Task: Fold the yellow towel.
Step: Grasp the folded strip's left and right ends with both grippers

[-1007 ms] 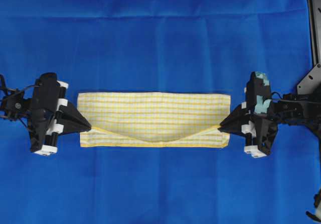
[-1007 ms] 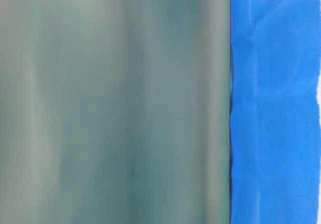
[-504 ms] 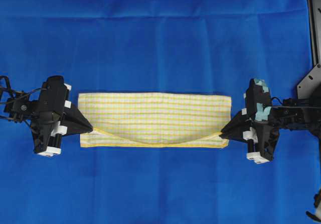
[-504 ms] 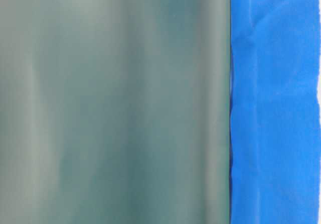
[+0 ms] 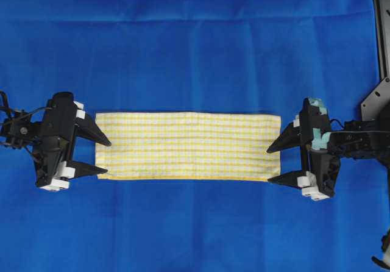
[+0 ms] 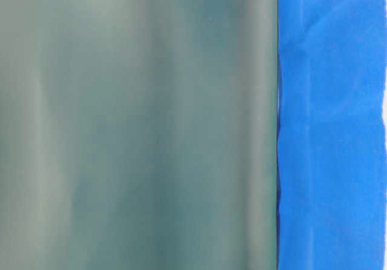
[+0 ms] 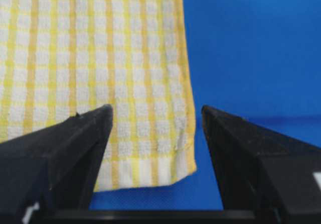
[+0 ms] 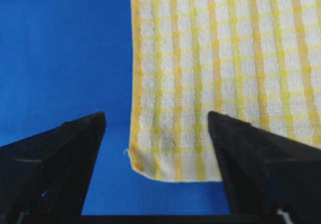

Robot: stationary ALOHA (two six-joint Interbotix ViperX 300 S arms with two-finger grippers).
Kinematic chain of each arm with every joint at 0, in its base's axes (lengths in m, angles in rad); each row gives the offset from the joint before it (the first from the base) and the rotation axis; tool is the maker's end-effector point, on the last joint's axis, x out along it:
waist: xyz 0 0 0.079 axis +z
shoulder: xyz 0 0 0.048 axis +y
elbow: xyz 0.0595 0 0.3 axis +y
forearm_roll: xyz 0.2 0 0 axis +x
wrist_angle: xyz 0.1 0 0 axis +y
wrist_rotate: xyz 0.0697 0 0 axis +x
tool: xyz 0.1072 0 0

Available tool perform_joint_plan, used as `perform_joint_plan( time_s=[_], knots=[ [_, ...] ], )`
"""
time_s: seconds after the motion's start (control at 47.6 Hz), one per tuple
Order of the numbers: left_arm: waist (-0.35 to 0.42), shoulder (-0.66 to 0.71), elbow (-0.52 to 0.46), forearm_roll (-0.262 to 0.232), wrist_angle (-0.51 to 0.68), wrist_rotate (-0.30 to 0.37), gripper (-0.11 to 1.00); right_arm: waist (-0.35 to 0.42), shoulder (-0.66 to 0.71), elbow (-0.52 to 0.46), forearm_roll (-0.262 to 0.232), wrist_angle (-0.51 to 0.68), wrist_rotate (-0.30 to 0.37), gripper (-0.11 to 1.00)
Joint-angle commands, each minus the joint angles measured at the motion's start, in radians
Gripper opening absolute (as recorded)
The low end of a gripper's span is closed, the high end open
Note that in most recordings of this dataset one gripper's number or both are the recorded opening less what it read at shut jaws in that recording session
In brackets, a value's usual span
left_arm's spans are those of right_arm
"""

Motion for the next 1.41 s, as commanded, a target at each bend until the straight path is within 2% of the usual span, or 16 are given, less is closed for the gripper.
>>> perform_joint_plan(
  time_s=[0.0,0.126,0.252,0.378,0.567,0.693,1.07,1.238,1.301,1.385],
  knots=[
    [0.028,-0.032,-0.015,0.000,0.002,0.003,0.62,-0.046,-0.034,0.002,-0.002,-0.008,-0.014,0.76],
    [0.089,-0.041,-0.020,0.002,0.002,0.025,0.63,-0.141,-0.063,0.012,-0.002,-0.003,-0.051,0.76],
    [0.143,-0.034,-0.029,0.002,0.002,0.081,0.63,-0.236,-0.071,0.017,-0.002,0.008,-0.080,0.77],
    [0.163,-0.025,-0.038,0.000,0.002,0.132,0.63,-0.291,-0.066,0.014,-0.002,0.032,-0.098,0.76],
    [0.199,-0.018,-0.034,0.002,0.011,0.149,0.63,-0.305,-0.048,0.009,-0.002,0.040,-0.101,0.76],
    [0.222,0.034,-0.029,0.002,-0.003,0.150,0.63,-0.322,-0.005,0.014,-0.002,0.031,-0.101,0.76],
    [0.261,0.221,-0.018,0.000,-0.130,0.149,0.60,-0.342,0.150,0.003,0.002,-0.014,-0.095,0.73],
    [0.261,0.253,-0.025,0.000,-0.130,0.137,0.57,-0.336,0.150,0.003,-0.002,-0.006,-0.095,0.60],
    [0.262,0.255,-0.023,0.000,-0.124,0.137,0.50,-0.328,0.152,0.002,-0.002,-0.002,-0.104,0.51],
    [0.262,0.255,-0.023,0.000,-0.095,0.137,0.35,-0.316,0.152,0.000,-0.009,0.005,-0.109,0.32]
  ],
)
